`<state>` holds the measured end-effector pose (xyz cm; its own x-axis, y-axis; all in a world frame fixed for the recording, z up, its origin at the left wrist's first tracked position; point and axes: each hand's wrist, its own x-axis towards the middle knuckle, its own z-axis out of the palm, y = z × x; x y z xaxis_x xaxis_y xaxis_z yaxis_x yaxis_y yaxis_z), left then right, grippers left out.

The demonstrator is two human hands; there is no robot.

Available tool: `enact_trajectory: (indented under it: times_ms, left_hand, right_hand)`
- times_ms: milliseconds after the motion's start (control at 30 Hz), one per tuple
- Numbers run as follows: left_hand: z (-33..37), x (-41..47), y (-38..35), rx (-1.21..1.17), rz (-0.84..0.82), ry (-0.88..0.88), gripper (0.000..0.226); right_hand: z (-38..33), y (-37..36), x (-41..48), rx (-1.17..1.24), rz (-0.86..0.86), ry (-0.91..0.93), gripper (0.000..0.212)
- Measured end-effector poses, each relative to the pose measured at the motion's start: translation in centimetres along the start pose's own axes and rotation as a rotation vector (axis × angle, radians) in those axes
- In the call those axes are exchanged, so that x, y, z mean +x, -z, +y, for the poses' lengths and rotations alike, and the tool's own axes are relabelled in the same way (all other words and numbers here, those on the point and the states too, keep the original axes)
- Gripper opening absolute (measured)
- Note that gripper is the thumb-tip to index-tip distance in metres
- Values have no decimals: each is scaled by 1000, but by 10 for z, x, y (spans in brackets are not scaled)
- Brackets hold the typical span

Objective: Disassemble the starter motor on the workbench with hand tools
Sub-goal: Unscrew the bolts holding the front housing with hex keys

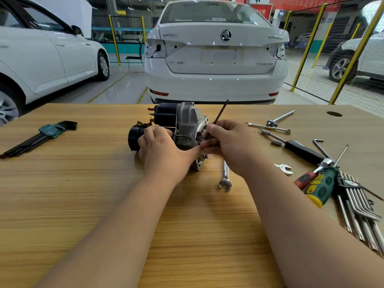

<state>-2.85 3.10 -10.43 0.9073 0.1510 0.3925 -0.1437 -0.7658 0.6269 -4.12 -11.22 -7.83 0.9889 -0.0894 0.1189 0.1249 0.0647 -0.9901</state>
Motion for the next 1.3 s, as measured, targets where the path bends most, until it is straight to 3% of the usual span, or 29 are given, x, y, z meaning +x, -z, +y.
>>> enact_trajectory:
  times_ms: [233,367,700,967,1133,1300]
  left_hand:
    - [-1,1,0,7,-10,-3,86]
    - [0,1,2,14,-27,4,76]
    - [-3,2,-1,31,2,-12,84]
    - [-2,1,-1,22,-12,2,90]
    - [-1,1,0,13,-17,12,90]
    - [-1,1,1,12,-18,9,93]
  right_hand:
    - [2,-7,6,178,90,-131,8]
    - [-1,-10,8,246,123,-224,17]
    - [1,-11,10,30,162,-183,9]
    - [-1,-12,11,125,154,-187,13]
    - [-1,-15,10,323,142,-255,15]
    - [-3,-7,6,276,81,-264,16]
